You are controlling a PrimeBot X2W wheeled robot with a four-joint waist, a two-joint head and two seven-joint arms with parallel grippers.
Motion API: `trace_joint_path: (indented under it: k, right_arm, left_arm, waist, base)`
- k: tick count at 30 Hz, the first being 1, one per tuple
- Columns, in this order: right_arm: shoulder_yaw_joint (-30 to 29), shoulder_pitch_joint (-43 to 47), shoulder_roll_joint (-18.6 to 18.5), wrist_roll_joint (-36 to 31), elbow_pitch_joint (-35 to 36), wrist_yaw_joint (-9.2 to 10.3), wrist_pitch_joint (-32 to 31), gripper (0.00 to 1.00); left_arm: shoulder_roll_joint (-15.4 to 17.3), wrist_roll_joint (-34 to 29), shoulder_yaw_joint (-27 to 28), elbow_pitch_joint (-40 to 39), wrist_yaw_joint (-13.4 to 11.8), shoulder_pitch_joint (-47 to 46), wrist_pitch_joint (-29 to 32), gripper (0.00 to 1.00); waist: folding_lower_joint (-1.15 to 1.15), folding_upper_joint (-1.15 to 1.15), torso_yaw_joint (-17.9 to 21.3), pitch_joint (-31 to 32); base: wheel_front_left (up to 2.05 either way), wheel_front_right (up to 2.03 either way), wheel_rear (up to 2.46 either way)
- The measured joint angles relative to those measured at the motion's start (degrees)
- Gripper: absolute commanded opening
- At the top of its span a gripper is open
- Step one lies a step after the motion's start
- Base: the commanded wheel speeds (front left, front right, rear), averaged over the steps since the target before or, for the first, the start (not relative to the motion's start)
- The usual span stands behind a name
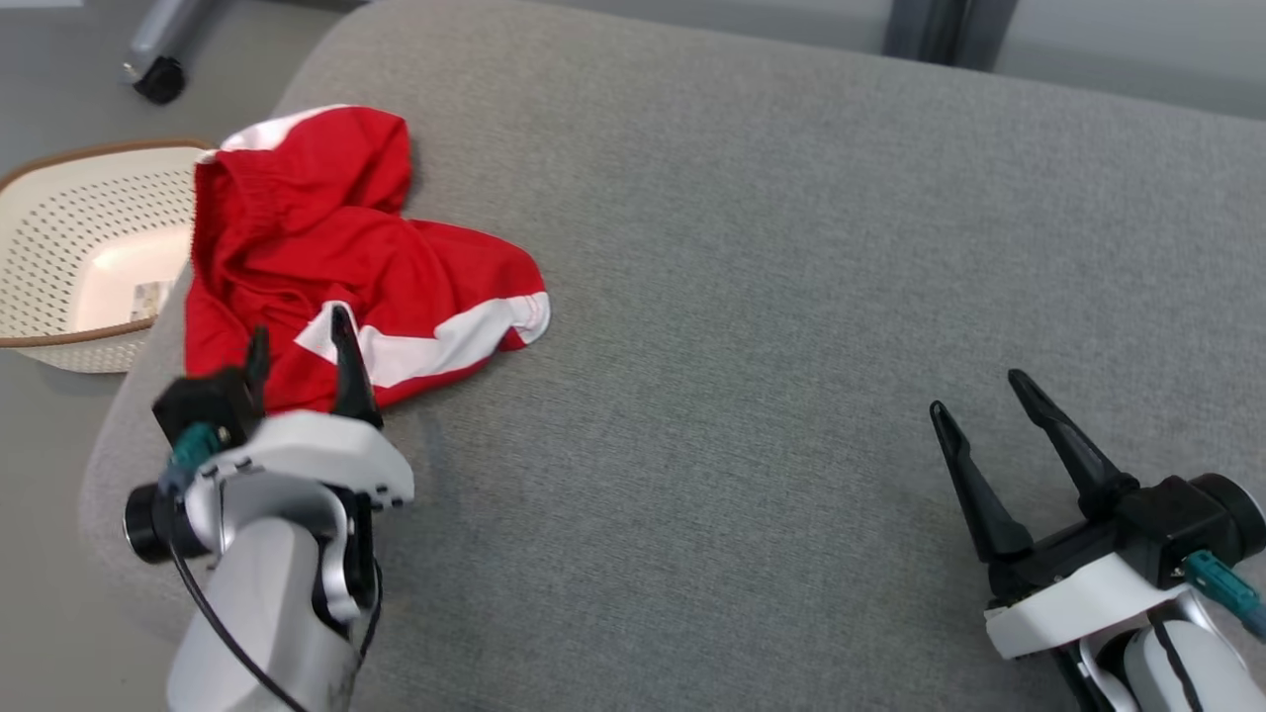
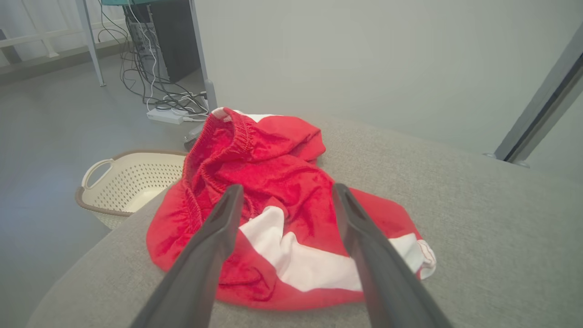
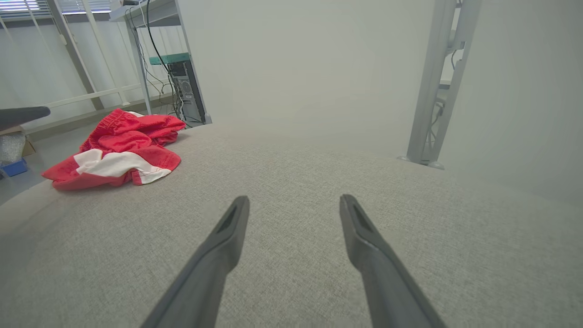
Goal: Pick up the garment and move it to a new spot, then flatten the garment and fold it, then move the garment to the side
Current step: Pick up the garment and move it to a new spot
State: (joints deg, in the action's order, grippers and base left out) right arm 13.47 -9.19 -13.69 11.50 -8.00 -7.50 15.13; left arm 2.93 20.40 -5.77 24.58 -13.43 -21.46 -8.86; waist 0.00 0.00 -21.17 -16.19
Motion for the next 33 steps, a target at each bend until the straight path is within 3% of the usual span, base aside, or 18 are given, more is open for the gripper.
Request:
trace_joint_path:
  k: [9, 17, 29, 30, 31, 33]
  right_arm:
    - [-0.1, -1.6, -2.2, 0.4, 0.6, 0.00, 0.0, 1.00]
    - [0.0, -3.8, -2.5, 0.4, 1.0, 0.00, 0.0, 1.00]
    - [-0.6, -4.7, -2.0, 0.6, 0.6, 0.00, 0.0, 1.00]
    - [-0.6, -4.8, -1.9, 0.6, 0.6, 0.00, 0.0, 1.00]
    - [-0.6, -4.9, -1.8, 0.6, 0.4, 0.00, 0.0, 1.00]
    - [-0.5, -5.0, -1.6, 0.6, 0.1, 0.00, 0.0, 1.00]
  left_arm:
    - [2.2, 4.4, 3.4, 9.1, -0.3, -9.6, 8.2, 1.00]
    - [4.4, 7.9, 4.9, 15.4, 0.6, -12.3, 17.4, 1.00]
    - [6.9, 6.6, 2.3, 18.3, 0.8, -12.9, 21.2, 1.00]
    - [7.0, 6.3, 2.0, 18.3, 0.9, -12.9, 21.1, 0.16]
    - [7.1, 6.3, 1.8, 18.3, 1.3, -12.9, 20.5, 0.00]
    - [7.0, 5.8, 1.8, 17.7, 1.3, -12.7, 17.0, 0.00]
  waist:
    - [0.00, 0.00, 3.8, -4.1]
    - [0.00, 0.00, 6.6, -6.9]
    - [0.00, 0.00, 8.8, -8.5]
    - [0.00, 0.00, 8.9, -8.4]
    - [0.00, 0.00, 8.9, -8.4]
    - [0.00, 0.00, 9.0, -8.1]
  base:
    - [0.00, 0.00, 0.00]
    - [0.00, 0.00, 0.00]
    - [0.00, 0.00, 0.00]
    - [0.00, 0.00, 0.00]
    - [0.00, 0.00, 0.00]
    - [0.00, 0.00, 0.00]
